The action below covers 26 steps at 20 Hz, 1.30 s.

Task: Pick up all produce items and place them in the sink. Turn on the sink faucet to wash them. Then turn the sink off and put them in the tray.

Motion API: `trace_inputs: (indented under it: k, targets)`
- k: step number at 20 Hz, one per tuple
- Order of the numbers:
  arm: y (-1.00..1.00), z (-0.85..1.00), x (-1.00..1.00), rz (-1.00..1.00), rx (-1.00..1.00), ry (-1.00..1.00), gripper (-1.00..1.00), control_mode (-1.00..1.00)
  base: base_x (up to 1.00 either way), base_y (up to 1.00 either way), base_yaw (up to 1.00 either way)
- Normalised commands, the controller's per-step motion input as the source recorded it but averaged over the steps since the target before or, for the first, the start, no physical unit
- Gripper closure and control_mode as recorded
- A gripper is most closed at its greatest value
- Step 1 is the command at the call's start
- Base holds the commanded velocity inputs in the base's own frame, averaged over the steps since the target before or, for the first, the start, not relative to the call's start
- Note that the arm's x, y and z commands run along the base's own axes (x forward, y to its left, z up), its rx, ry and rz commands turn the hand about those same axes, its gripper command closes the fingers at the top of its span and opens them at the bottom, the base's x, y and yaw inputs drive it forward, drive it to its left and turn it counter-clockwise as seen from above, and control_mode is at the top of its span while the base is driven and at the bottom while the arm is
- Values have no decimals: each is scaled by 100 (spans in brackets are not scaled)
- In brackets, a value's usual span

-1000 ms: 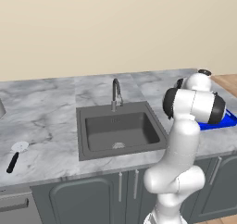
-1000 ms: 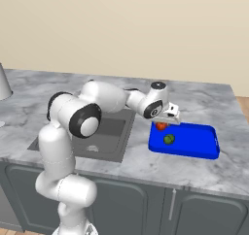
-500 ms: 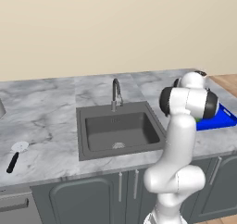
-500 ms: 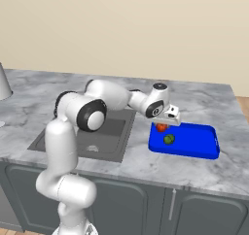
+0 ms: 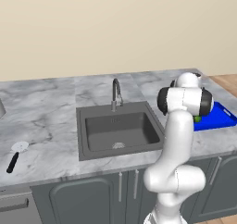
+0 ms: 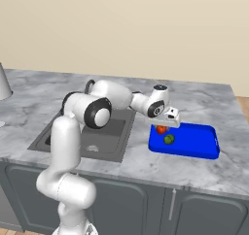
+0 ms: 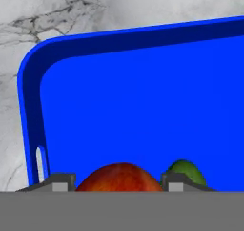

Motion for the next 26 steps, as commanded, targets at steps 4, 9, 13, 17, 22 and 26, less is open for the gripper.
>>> trace_inputs:
  k: [4, 9, 13, 17, 22, 26]
  targets:
    - [0, -20, 14, 0, 3, 5, 100, -100, 0, 0, 0]
    - [0, -20, 14, 0, 5, 3, 100, -100, 0, 0, 0]
    - [0, -25, 14, 0, 4, 3, 100, -100, 0, 0, 0]
    - [0, -29, 20, 0, 1, 6, -100, -100, 0, 0, 0]
    - [0, -7, 15, 0, 3, 0, -100, -100, 0, 0, 0]
    - [0, 6, 0, 0, 1, -2, -100, -100, 0, 0, 0]
